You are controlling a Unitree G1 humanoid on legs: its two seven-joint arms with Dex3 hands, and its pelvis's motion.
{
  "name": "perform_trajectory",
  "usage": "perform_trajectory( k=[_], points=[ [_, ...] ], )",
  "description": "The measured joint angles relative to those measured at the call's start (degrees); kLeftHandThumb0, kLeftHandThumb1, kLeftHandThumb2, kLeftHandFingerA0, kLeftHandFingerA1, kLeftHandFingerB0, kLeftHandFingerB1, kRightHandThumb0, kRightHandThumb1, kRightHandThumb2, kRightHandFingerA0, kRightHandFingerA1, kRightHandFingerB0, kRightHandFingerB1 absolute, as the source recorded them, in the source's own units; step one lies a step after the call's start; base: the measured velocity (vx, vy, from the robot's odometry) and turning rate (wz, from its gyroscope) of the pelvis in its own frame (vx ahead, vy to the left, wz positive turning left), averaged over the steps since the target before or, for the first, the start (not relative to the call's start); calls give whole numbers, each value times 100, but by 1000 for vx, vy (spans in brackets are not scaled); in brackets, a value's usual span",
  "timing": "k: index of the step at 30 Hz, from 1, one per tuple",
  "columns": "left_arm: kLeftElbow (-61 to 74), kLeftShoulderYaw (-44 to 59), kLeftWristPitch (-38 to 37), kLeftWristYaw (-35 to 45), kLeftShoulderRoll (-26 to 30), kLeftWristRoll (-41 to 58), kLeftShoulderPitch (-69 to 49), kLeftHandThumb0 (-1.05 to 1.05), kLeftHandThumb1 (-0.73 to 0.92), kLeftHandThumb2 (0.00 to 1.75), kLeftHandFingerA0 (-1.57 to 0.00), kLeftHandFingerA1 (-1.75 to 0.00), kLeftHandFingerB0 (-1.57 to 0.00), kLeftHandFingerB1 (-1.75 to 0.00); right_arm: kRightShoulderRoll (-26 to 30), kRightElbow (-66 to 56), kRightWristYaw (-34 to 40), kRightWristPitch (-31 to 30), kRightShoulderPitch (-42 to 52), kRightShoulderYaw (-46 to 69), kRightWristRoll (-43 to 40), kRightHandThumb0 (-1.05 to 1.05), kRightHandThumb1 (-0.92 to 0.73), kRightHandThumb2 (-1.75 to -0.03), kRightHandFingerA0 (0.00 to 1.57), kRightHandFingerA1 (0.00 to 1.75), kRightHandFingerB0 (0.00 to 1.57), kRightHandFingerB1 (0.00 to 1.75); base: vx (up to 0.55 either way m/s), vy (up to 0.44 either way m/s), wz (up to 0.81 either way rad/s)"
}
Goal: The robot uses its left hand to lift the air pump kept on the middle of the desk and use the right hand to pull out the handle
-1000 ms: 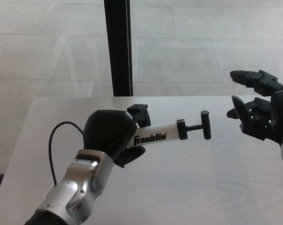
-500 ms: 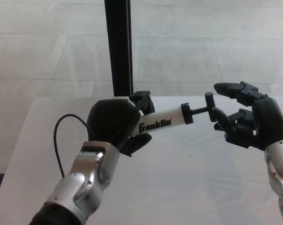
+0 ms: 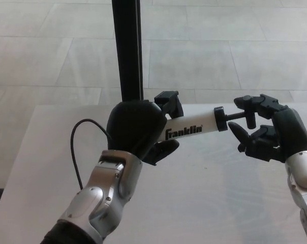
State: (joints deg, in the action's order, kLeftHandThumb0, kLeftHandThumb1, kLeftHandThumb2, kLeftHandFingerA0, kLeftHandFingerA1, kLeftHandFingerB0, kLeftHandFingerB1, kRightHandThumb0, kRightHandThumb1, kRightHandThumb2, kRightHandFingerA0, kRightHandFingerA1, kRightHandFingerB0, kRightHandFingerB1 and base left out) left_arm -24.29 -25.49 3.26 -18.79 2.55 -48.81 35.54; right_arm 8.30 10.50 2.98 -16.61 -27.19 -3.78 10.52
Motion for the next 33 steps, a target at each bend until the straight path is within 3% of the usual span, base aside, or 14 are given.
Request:
perform_trajectory(
  k=[3,7,10,12,15,19,33],
  points=[
    [-3,-56,22,-47,9,-33,-35,-14,40,115,-95,-174,-83,-147,-1,40,44,88,-5,12,34,-28,-67,-59,98,105,55,48,0,0,0],
    [-6,-114,44,-121,52,-61,-55,-15,39,117,-95,-168,-83,-145,0,88,97,253,-10,13,73,-22,-70,-63,105,135,66,60,0,0,0],
    [-31,-184,43,-177,117,-90,-60,-15,41,116,-93,-170,-81,-146,18,78,136,337,-23,21,115,-22,-70,-63,106,139,68,63,0,0,0],
    [-44,-229,43,-204,148,-109,-70,-16,41,118,-96,-169,-84,-144,36,68,160,388,-30,37,137,-22,-70,-66,103,148,76,75,0,0,0],
    [-76,-256,43,-247,169,-120,-74,-16,44,116,-98,-165,-85,-133,54,19,167,422,-38,45,152,-20,-69,-69,100,146,83,81,0,0,0],
    [-90,-264,43,-264,181,-132,-74,-17,45,114,-94,-174,-79,-148,97,2,176,439,-67,1,247,-15,-64,-81,96,149,92,102,0,0,0],
    [-85,-263,46,-237,230,-157,-47,-15,40,113,-90,-174,-78,-147,111,70,192,572,-68,-158,482,-17,-62,-87,91,160,90,117,0,0,0]
  ],
)
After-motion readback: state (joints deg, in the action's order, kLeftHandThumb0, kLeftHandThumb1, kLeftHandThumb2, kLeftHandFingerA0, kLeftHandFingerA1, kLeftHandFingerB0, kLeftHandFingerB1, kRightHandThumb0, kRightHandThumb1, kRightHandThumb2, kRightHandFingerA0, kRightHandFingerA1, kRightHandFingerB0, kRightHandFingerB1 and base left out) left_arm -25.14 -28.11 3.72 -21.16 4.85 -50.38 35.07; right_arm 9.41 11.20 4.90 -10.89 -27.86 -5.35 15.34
